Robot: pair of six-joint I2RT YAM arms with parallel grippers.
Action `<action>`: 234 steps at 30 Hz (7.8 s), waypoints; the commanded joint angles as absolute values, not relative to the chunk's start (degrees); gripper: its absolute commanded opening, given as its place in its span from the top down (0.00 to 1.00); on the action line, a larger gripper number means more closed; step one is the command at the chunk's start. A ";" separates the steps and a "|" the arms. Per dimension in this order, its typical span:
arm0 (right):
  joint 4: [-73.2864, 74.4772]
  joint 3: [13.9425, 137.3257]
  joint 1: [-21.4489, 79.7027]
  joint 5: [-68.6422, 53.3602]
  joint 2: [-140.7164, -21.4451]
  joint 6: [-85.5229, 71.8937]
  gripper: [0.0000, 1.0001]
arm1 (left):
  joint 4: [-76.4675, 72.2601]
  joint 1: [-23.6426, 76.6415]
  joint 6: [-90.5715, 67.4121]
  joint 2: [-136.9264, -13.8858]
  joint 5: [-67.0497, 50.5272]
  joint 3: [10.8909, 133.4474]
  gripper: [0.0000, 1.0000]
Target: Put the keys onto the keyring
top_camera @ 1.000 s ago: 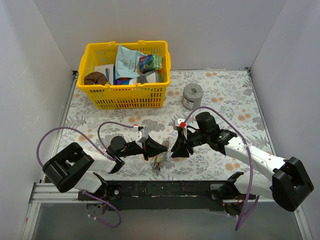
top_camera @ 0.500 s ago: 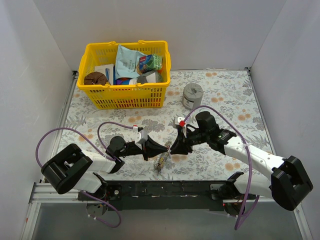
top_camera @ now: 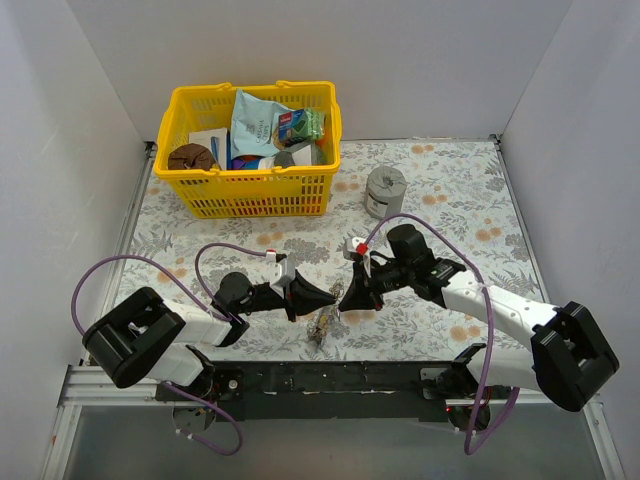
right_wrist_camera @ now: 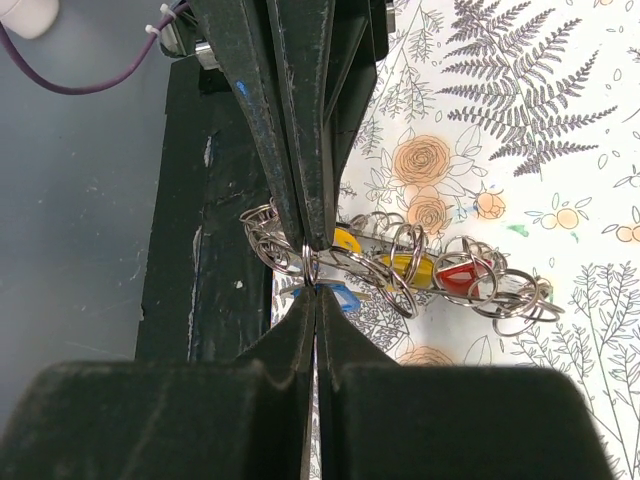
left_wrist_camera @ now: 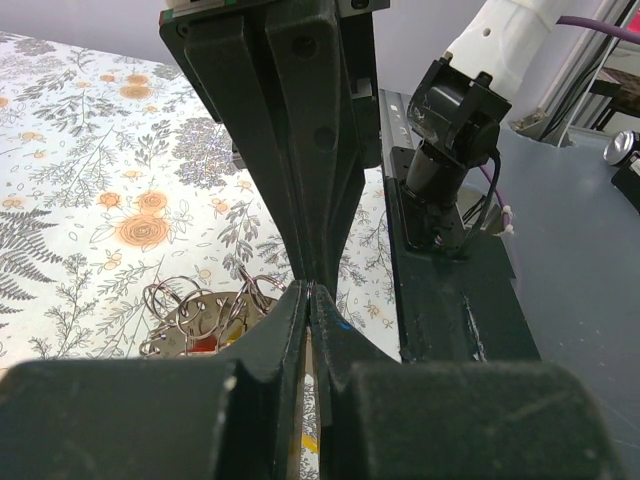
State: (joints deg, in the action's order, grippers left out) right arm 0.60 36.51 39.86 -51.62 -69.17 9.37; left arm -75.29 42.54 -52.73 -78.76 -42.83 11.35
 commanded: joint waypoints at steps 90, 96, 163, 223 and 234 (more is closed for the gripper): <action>-15.12 33.92 41.84 -50.89 -69.96 1.49 0.99 | -98.88 42.36 -53.88 -77.70 -42.98 10.81 1.00; -6.79 37.08 41.84 -49.75 -72.07 5.53 0.99 | -85.32 42.28 -48.62 -74.10 -44.47 12.56 0.93; 17.23 48.16 44.12 -39.55 -71.98 20.04 0.99 | -30.85 42.28 -18.81 -79.45 -58.27 28.30 1.00; 0.97 40.17 42.98 -45.53 -67.85 9.85 0.65 | -94.57 39.20 -49.75 -75.32 -41.04 9.40 1.00; -2.55 40.34 42.98 -46.58 -70.75 8.52 0.72 | -96.32 39.20 -50.89 -75.41 -41.57 9.49 1.00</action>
State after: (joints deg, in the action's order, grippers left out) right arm 0.80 39.51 43.05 -45.21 -69.97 9.15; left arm -75.29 39.48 -50.39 -76.82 -41.15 8.10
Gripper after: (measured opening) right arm 0.288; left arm 0.017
